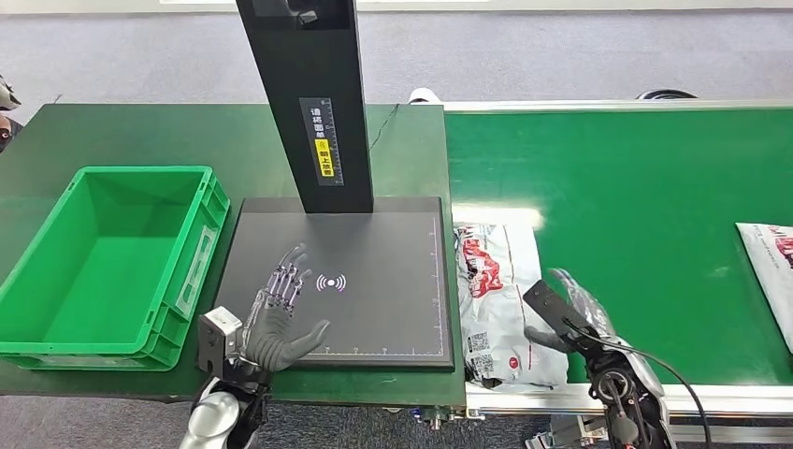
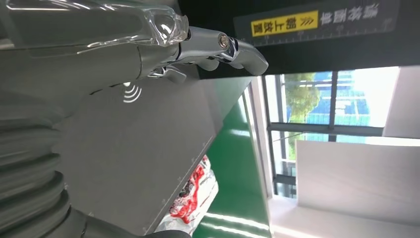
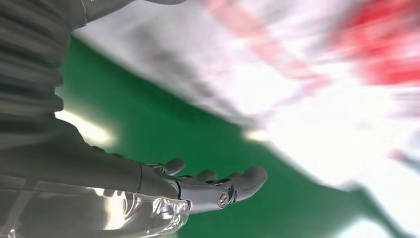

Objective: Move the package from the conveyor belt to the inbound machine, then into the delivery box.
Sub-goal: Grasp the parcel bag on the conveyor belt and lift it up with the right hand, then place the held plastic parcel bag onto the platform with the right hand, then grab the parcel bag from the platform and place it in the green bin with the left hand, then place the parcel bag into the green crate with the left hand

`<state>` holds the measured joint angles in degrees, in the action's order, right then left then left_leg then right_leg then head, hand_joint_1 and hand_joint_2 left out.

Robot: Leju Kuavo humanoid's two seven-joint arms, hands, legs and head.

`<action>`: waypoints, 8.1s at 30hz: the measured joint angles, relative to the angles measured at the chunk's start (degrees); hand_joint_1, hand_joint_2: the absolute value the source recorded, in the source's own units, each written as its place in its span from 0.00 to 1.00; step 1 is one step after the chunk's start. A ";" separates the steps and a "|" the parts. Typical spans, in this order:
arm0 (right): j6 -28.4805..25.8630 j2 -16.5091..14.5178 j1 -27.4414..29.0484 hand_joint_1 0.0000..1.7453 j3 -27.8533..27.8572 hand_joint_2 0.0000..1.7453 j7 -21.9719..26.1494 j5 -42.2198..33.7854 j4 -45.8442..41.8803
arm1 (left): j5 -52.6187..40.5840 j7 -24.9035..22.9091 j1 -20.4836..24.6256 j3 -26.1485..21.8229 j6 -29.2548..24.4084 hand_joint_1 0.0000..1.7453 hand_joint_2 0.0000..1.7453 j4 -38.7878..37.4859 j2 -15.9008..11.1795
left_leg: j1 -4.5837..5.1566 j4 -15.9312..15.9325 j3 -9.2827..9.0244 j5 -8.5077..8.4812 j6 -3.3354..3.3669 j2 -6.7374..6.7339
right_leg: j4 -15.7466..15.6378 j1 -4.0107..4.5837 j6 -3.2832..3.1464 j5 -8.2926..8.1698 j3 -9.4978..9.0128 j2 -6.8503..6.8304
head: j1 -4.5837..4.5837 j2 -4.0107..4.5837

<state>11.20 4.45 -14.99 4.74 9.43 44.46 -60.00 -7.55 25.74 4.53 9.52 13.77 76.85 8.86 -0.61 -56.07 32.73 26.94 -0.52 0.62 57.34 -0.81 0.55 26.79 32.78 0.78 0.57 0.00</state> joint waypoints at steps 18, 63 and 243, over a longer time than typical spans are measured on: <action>-3.02 -1.03 -2.34 0.00 -8.24 1.00 -7.81 -0.79 1.96 | 1.52 -0.04 0.09 0.21 0.56 0.00 1.00 1.07 -1.10 | 0.00 -0.01 0.00 0.00 0.00 0.03 | 0.00 0.00 0.00 0.00 0.01 -0.05 | -0.01 0.00; -27.42 -3.08 -1.59 1.00 -9.16 1.00 8.20 -13.05 -4.28 | 3.27 0.18 -1.35 0.19 -1.27 0.00 1.00 1.63 -1.51 | 0.00 -0.01 -0.06 0.00 0.00 0.02 | 0.00 0.01 0.00 0.01 -0.03 -0.03 | -0.01 0.00; -19.22 -5.31 11.44 0.00 -6.24 1.00 20.44 -27.52 -30.44 | -59.37 -20.31 32.73 2.07 -36.93 1.00 1.00 -7.06 -14.77 | -0.01 -0.01 -0.06 -0.08 0.06 -0.01 | 0.02 0.02 -0.01 -0.05 0.01 -0.02 | -0.01 0.00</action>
<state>-8.02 -0.86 -3.55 -1.50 29.87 16.94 -90.44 -66.92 5.43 37.26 11.60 -23.16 69.79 -5.91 -0.62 -56.09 32.67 26.86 -0.46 0.61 57.35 -0.79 0.54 26.74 32.79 0.77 0.56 0.00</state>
